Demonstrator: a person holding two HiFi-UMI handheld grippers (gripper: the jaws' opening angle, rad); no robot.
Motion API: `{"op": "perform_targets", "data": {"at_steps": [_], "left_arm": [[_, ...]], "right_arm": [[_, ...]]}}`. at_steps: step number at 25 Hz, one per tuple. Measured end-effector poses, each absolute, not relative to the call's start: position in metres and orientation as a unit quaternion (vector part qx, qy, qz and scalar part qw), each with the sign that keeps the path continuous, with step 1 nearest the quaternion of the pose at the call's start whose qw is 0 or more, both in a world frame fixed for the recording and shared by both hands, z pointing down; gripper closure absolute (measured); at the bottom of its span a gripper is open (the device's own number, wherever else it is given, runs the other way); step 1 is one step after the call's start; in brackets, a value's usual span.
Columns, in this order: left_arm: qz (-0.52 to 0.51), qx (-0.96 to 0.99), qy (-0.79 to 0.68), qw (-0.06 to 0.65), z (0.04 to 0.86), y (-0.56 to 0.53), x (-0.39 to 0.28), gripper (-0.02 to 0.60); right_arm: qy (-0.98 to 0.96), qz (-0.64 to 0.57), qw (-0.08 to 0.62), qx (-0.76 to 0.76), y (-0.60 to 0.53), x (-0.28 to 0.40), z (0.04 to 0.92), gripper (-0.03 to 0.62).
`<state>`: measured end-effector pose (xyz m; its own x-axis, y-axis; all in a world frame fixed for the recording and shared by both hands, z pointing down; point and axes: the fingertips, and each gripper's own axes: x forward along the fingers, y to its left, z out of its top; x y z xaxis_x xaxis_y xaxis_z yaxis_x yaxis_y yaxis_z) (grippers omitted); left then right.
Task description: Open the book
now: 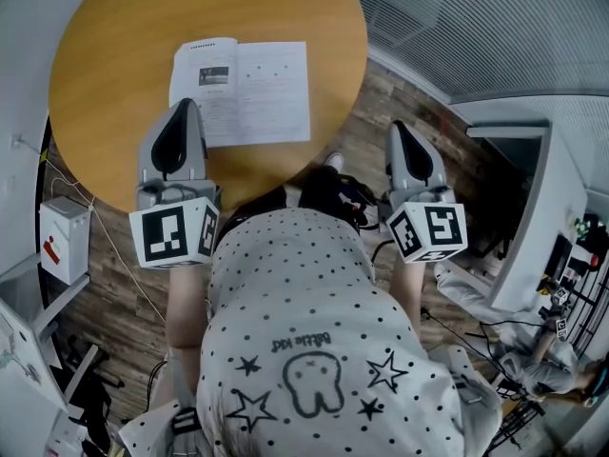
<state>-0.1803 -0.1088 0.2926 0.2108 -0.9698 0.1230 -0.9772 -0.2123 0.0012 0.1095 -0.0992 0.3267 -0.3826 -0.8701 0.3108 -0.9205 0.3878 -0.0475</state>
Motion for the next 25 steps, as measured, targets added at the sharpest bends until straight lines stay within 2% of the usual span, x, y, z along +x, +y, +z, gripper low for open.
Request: {"op": "perform_targets", "data": {"at_steps": [10, 25], "left_arm": [[0.019, 0.806, -0.592, 0.017, 0.275, -0.090, -0.156, 0.572], [0.040, 0.804, -0.592, 0.042, 0.290, -0.077, -0.153, 0.572]], "right_arm": [[-0.847, 0.093, 0.108, 0.512, -0.095, 0.083, 0.316, 0.590], [-0.854, 0.088, 0.083, 0.506, -0.096, 0.084, 0.321, 0.591]]}}
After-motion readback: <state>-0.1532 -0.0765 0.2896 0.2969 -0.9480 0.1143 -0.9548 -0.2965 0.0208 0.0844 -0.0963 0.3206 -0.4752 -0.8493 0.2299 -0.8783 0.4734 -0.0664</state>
